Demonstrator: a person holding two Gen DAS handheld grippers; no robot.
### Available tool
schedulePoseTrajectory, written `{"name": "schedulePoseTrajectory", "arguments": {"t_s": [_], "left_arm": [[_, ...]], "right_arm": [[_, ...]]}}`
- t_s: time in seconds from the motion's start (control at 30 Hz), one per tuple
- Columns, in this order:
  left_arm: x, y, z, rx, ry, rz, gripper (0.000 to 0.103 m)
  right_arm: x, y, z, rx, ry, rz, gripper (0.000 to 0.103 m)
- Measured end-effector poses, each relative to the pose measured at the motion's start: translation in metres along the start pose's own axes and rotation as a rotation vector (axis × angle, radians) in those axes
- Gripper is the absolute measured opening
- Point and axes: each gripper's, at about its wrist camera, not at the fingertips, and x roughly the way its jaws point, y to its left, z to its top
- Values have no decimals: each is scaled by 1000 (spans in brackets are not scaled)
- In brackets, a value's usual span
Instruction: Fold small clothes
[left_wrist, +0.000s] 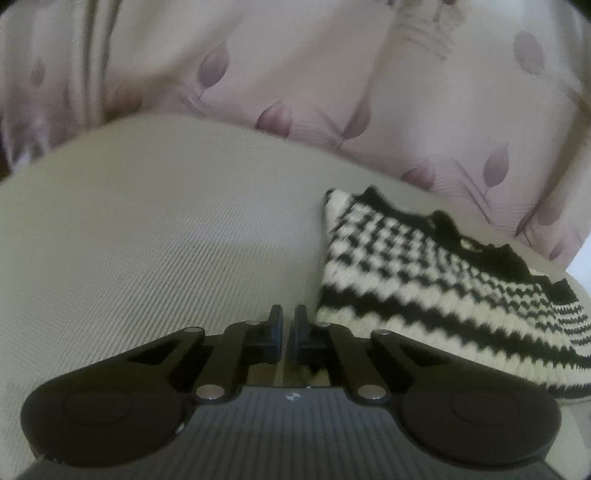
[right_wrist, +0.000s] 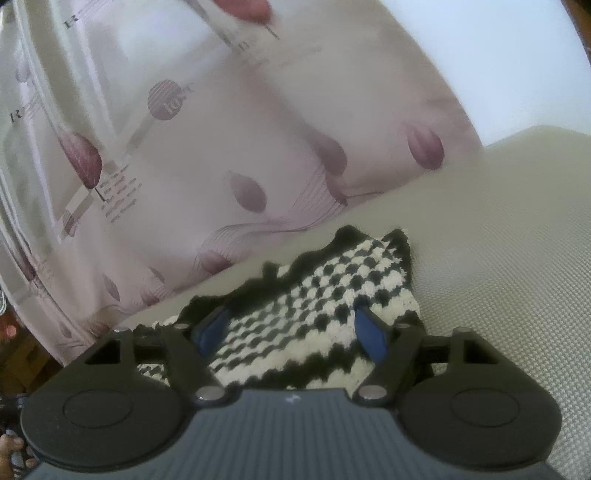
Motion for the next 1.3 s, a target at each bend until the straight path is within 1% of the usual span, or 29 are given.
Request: {"name": "schedulePoseTrajectory", "arguments": {"t_s": [0.07,0.13,0.2,0.23,0.27,0.3,0.33,0.37,0.4,0.43,0.47,0.53,0.57,0.63,0.7,0.77,0.8,0.87,0.9,0.97,1.03,1.07,1.1,1.17,1.23,1.3], "left_arm": [[-6,5,-3,4,-5,-16,2],[-12,6,-1,-4,-10,-64,1],[-19,4,3,13,-36,-81,2],[-20,4,6,17,-48,-87,4],[-21,5,12,11,-55,-104,14],[-20,4,16,3,-64,-113,29],[-20,4,20,-1,-73,-112,38],[-18,3,22,1,-70,-119,59],[-14,1,24,11,-55,-138,72],[-12,-1,24,23,-47,-146,72],[-9,-4,23,42,-39,-138,71],[-7,-7,20,66,-31,-141,66],[-9,-7,19,61,-43,-137,64],[-14,-4,17,33,-80,-124,64],[-18,3,18,-3,-106,-131,64],[-15,4,19,-5,-72,-154,63],[-13,3,18,6,-56,-155,60],[-13,0,16,33,-50,-167,54],[-15,-1,16,36,-55,-185,53],[-22,-1,15,25,-83,-224,53],[-31,1,14,11,-129,-255,59],[-34,1,15,14,-136,-263,65],[-33,-2,15,29,-124,-266,65],[-28,-13,13,100,-93,-236,65],[-25,-22,10,174,-95,-182,64],[-24,-24,8,180,-105,-174,67]], "right_arm": [[1,1,0,-8,6,2,80],[2,2,0,-8,10,3,83],[3,1,0,-4,14,8,86],[2,1,0,0,13,10,87],[2,0,0,4,11,10,87],[2,0,0,8,11,12,87],[2,-1,0,12,10,15,87],[1,-2,0,15,9,17,87],[1,-2,0,19,6,16,87],[1,-3,0,22,3,14,87],[0,-3,0,24,2,16,87],[0,-4,0,28,0,18,87],[0,-4,0,30,0,19,87],[0,-5,0,36,0,23,87],[-1,-5,0,42,-2,23,88],[-2,-6,0,47,-9,23,90],[-2,-6,0,48,-9,24,90],[-2,-6,0,50,-10,24,90],[-2,-7,-1,51,-13,22,90],[-3,-7,-1,51,-16,22,90],[-3,-7,-1,51,-15,22,90],[-3,-7,-1,51,-13,21,90],[-3,-7,-1,51,-12,20,90],[-3,-6,-1,48,-11,21,91],[-3,-6,-1,48,-13,20,91],[-3,-6,-1,48,-16,20,92]]}}
